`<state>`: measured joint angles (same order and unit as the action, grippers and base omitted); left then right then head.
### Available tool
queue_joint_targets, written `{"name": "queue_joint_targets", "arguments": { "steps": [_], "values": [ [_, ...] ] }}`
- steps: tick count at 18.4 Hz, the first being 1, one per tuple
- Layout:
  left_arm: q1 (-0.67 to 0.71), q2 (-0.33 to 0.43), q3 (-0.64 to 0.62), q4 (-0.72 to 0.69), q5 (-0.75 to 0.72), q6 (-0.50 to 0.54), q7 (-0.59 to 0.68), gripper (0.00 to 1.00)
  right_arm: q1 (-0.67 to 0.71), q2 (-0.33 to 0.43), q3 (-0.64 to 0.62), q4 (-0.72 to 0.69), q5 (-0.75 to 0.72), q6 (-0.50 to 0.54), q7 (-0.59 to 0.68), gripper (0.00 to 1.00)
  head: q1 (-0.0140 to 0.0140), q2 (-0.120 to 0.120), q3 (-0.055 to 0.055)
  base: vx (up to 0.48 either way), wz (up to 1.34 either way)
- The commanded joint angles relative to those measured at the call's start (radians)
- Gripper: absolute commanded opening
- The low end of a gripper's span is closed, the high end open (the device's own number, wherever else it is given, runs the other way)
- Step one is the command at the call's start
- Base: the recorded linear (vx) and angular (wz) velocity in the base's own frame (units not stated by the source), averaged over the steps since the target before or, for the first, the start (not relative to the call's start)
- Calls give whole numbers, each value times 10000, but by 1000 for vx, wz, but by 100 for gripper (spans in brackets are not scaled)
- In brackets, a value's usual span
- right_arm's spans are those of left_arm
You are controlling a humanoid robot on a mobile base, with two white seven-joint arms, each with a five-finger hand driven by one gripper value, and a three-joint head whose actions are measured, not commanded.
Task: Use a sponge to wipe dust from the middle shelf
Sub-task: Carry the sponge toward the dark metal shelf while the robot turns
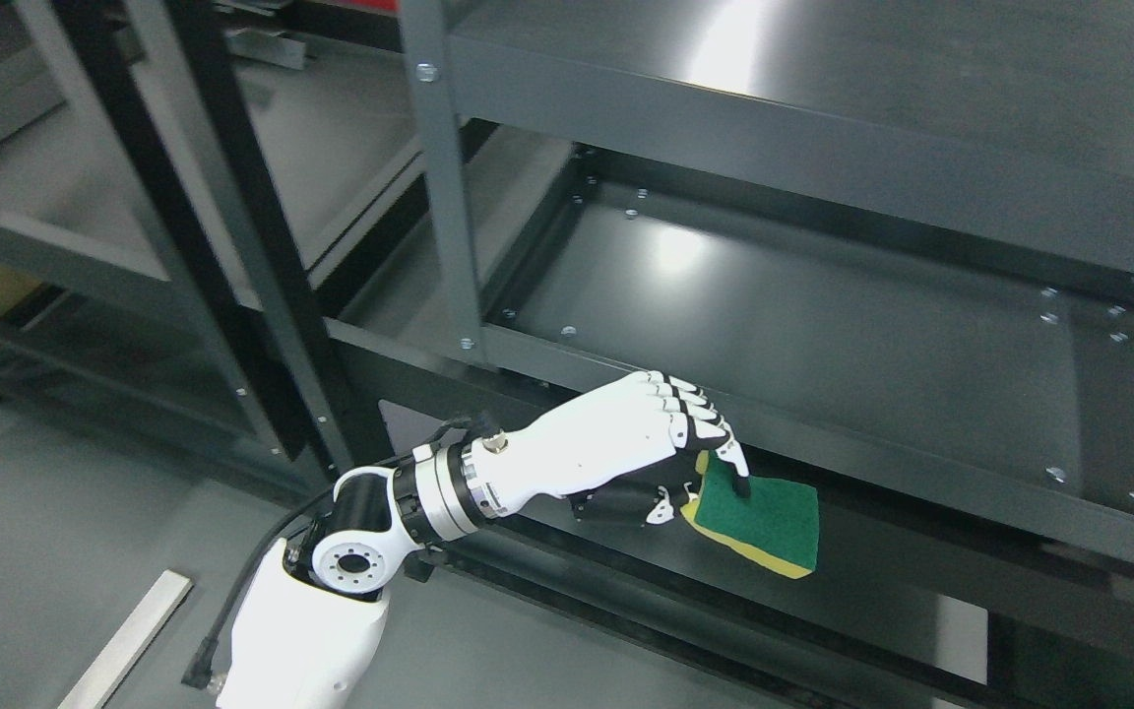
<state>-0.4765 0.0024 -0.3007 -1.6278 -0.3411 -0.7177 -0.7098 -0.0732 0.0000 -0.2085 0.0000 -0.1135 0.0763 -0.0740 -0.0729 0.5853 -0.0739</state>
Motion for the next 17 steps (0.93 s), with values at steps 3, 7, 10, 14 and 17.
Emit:
{"name": "queue_joint_targets", "arguments": {
  "steps": [3,7,10,14,17],
  "values": [
    [-3820,151,-1577,1381,1354,106,-602,3,-4,-175,-2,-175,0,4,3,100,0,-2,0,-29,-742],
    [-5234,151,-3233,2072,2213,152,-603,4,-4,-175,-2,-175,0,4,3,100,0,-4,0,2,-555],
    [-6031,151,-3374,2730,2917,152,-587,4,-4,-175,-2,-175,0,4,3,100,0,-4,0,34,-323],
    [-6799,151,-3282,2963,3304,152,-556,4,-4,-175,-2,-175,0,4,3,100,0,-6,0,31,-179],
    [-7718,151,-3251,3177,3243,137,-587,4,-4,-175,-2,-175,0,4,3,100,0,-6,0,6,-32]
  ]
}}
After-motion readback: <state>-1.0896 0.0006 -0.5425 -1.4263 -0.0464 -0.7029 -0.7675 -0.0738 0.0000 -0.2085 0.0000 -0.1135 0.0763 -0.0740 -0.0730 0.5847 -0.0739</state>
